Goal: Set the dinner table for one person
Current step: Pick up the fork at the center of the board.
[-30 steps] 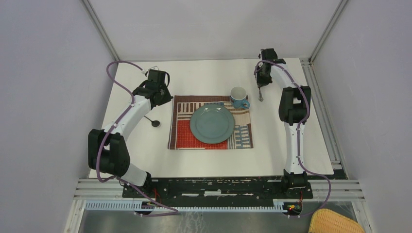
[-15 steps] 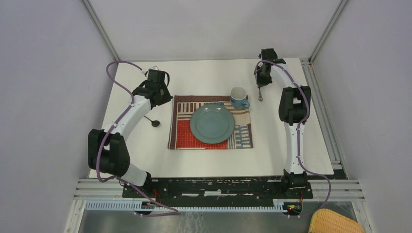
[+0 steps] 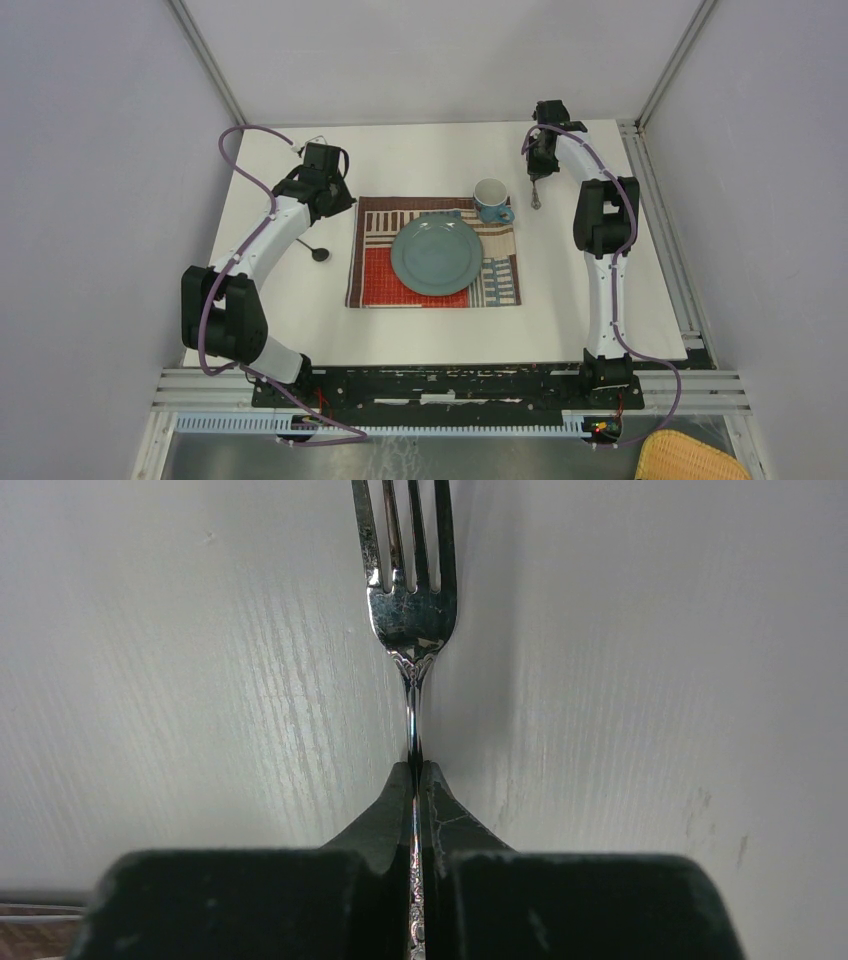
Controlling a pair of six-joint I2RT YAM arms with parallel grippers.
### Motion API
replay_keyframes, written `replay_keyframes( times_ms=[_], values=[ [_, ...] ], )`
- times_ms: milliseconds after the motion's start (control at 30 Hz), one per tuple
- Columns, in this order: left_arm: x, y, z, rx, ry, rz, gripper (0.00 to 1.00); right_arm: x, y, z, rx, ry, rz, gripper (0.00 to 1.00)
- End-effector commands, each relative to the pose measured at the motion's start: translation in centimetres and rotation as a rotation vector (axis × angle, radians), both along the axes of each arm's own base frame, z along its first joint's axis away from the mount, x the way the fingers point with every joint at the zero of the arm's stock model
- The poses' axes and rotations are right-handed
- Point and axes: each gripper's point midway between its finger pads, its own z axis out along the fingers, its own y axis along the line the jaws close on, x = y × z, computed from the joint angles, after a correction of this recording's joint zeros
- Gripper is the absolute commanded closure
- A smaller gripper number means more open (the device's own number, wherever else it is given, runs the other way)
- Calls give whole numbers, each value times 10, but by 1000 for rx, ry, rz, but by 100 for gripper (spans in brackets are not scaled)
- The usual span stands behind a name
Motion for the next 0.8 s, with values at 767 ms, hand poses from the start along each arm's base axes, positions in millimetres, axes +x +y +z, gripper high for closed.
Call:
replay_keyframes(
  times_ms=[767],
  values=[
    [12, -6, 21, -32, -75, -24, 88, 0, -9, 126, -15, -186, -87, 100]
  ],
)
